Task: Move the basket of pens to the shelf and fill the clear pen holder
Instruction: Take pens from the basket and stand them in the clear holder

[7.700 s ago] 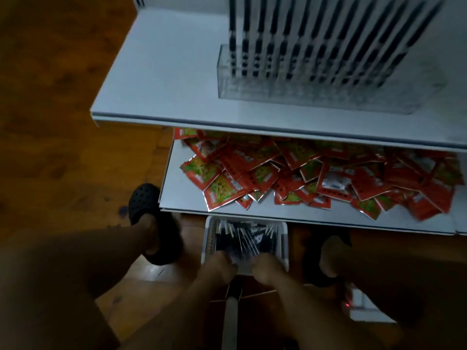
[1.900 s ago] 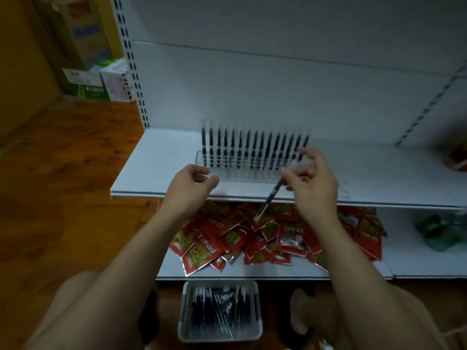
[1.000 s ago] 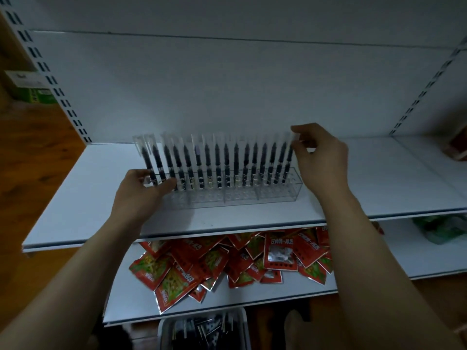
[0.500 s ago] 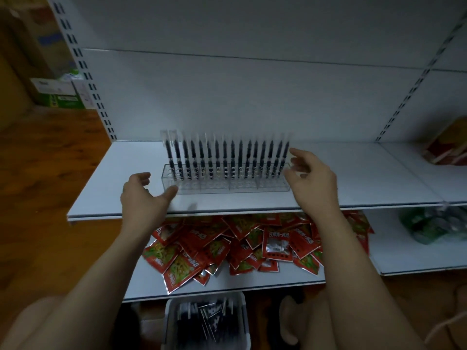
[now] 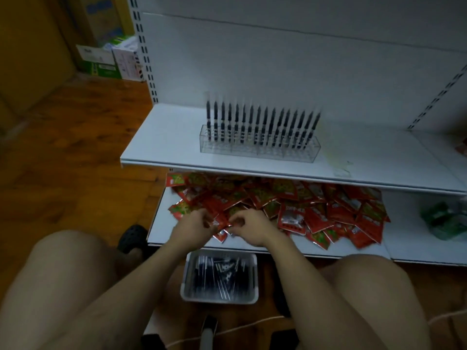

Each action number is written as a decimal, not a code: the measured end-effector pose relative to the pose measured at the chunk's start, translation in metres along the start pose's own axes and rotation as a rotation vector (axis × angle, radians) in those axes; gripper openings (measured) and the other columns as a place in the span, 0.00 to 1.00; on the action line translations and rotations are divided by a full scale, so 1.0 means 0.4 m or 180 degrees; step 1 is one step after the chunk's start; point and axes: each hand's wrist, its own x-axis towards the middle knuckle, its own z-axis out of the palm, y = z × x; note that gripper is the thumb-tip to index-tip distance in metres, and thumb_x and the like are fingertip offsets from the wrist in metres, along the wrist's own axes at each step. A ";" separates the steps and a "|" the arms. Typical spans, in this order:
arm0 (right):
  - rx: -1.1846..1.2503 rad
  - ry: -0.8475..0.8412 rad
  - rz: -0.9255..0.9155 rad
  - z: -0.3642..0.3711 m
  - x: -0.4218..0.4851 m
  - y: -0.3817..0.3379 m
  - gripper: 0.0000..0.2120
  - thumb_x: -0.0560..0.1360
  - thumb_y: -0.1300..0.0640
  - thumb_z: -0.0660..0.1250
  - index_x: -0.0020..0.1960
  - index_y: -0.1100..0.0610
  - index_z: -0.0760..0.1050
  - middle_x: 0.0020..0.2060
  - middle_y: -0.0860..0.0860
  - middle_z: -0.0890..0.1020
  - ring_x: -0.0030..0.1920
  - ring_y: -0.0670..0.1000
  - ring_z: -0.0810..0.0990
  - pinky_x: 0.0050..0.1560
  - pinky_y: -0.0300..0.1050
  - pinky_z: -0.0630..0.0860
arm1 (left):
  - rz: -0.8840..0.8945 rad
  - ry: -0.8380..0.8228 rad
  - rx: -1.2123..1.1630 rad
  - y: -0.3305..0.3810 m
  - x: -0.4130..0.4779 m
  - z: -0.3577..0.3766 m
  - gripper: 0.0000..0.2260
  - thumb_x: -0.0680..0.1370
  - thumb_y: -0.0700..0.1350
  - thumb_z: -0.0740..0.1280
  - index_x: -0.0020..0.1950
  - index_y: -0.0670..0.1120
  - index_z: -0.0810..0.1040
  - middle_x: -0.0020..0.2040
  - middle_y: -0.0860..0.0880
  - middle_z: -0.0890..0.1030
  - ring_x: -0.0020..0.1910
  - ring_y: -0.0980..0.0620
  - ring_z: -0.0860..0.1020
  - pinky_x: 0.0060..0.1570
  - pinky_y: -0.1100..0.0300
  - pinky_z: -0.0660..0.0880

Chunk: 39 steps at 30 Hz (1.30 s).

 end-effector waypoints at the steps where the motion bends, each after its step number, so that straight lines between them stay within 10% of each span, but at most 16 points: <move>1: 0.0039 -0.0127 0.0108 0.036 0.006 0.019 0.12 0.75 0.55 0.70 0.58 0.55 0.80 0.52 0.52 0.83 0.50 0.51 0.80 0.50 0.43 0.76 | -0.0108 -0.0133 0.0061 -0.022 -0.001 0.020 0.11 0.75 0.53 0.70 0.50 0.48 0.75 0.44 0.51 0.78 0.42 0.52 0.75 0.41 0.59 0.71; 9: -0.0070 -0.0954 0.0810 0.278 0.046 0.178 0.12 0.77 0.58 0.64 0.54 0.65 0.79 0.53 0.61 0.81 0.53 0.58 0.79 0.54 0.50 0.76 | -0.0718 -0.1015 0.0548 -0.180 -0.005 0.165 0.14 0.75 0.51 0.69 0.57 0.48 0.76 0.55 0.47 0.80 0.53 0.48 0.79 0.54 0.54 0.77; 13: -0.0492 -0.1542 0.0901 0.328 0.084 0.227 0.13 0.78 0.65 0.55 0.35 0.65 0.69 0.33 0.59 0.69 0.31 0.52 0.65 0.35 0.45 0.65 | -0.0905 -0.1116 0.0528 -0.219 0.029 0.215 0.14 0.74 0.51 0.69 0.57 0.46 0.78 0.53 0.46 0.82 0.53 0.47 0.79 0.56 0.53 0.76; 20: -0.0593 -0.1952 0.1255 0.453 0.164 0.327 0.10 0.77 0.63 0.57 0.42 0.64 0.75 0.39 0.57 0.73 0.43 0.55 0.73 0.34 0.43 0.65 | -0.1408 -0.1403 -0.0285 -0.284 0.079 0.362 0.09 0.76 0.49 0.69 0.49 0.44 0.82 0.48 0.46 0.82 0.48 0.50 0.79 0.44 0.63 0.71; 27: -0.0366 -0.2223 0.1387 0.539 0.227 0.401 0.18 0.80 0.60 0.57 0.69 0.61 0.69 0.65 0.59 0.73 0.59 0.57 0.74 0.52 0.44 0.70 | -0.2100 -0.1172 -0.1211 -0.352 0.120 0.449 0.09 0.77 0.46 0.69 0.51 0.41 0.81 0.48 0.44 0.83 0.48 0.47 0.80 0.44 0.60 0.73; 31: -0.0317 -0.2165 0.1380 0.578 0.259 0.403 0.10 0.77 0.63 0.57 0.51 0.67 0.76 0.48 0.60 0.76 0.48 0.55 0.75 0.45 0.44 0.69 | -0.2266 -0.1041 -0.1307 -0.382 0.127 0.451 0.07 0.78 0.44 0.68 0.48 0.42 0.82 0.40 0.46 0.79 0.35 0.53 0.75 0.35 0.62 0.68; 39: -0.0715 -0.1785 0.1110 0.549 0.247 0.373 0.12 0.74 0.66 0.61 0.45 0.61 0.83 0.45 0.57 0.84 0.46 0.57 0.81 0.50 0.49 0.80 | -0.2177 -0.1043 -0.1395 -0.357 0.119 0.399 0.06 0.79 0.45 0.66 0.49 0.44 0.79 0.41 0.48 0.79 0.36 0.54 0.74 0.36 0.62 0.71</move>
